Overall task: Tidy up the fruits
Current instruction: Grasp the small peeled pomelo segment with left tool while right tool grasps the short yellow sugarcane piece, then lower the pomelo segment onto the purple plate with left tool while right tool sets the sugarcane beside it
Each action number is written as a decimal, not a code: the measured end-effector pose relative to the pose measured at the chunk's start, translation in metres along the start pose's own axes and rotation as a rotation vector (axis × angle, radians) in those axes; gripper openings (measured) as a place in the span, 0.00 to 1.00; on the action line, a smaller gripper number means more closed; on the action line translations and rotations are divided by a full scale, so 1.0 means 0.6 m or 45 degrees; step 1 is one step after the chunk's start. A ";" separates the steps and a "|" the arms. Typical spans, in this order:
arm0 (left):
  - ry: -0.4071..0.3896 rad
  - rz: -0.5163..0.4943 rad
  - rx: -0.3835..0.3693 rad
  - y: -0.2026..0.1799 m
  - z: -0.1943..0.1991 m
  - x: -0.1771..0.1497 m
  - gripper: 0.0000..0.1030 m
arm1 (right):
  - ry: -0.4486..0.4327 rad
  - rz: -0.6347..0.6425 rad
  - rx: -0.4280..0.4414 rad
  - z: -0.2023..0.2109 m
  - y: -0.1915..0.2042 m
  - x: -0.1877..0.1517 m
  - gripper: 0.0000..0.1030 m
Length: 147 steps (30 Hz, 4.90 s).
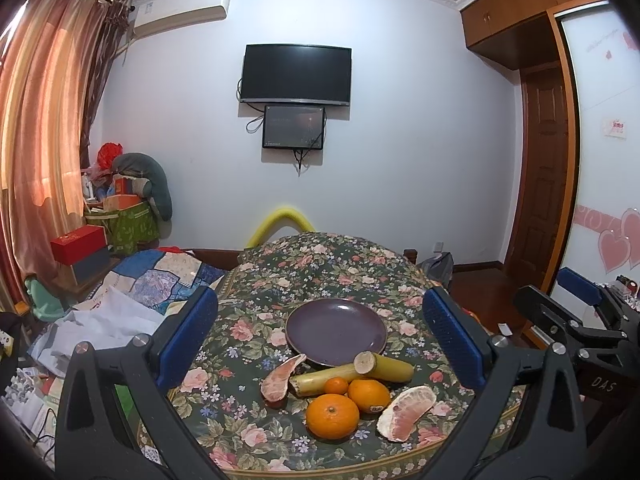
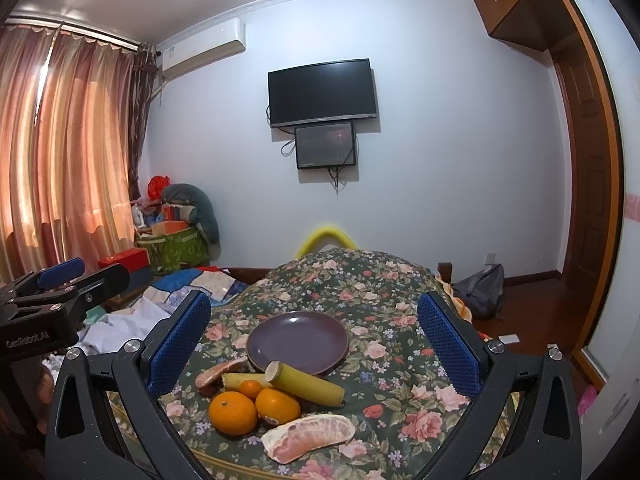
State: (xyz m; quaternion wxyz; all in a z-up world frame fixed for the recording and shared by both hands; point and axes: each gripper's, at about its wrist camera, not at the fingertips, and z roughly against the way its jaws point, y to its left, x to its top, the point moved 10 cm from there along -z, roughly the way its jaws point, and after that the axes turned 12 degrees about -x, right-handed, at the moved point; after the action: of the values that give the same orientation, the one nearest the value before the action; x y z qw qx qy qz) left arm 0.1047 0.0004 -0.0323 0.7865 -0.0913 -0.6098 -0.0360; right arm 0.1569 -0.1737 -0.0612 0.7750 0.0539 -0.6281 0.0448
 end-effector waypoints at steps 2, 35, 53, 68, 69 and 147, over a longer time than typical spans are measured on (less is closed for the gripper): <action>0.026 -0.017 0.018 0.008 -0.011 -0.008 1.00 | 0.017 0.006 0.003 -0.006 0.002 -0.006 1.00; 0.698 0.161 -0.001 0.173 -0.245 -0.266 0.53 | 0.600 0.260 0.182 -0.224 0.069 -0.239 0.83; 0.814 0.185 -0.023 0.183 -0.298 -0.337 0.53 | 0.653 0.255 0.274 -0.276 0.103 -0.263 0.78; 0.812 0.210 -0.071 0.192 -0.305 -0.338 0.37 | 0.603 0.198 0.285 -0.290 0.087 -0.224 0.44; 0.815 0.213 -0.070 0.193 -0.302 -0.338 0.37 | 0.598 0.187 0.280 -0.290 0.081 -0.220 0.42; 0.565 0.072 -0.132 0.160 -0.417 -0.145 0.20 | 0.641 0.125 0.326 -0.395 0.071 -0.161 0.33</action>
State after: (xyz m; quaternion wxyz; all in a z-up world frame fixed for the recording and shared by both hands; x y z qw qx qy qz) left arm 0.3372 0.0428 -0.1860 0.8963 -0.1383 -0.4164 -0.0645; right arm 0.3608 -0.0988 -0.2034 0.8903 0.1079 -0.4071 0.1733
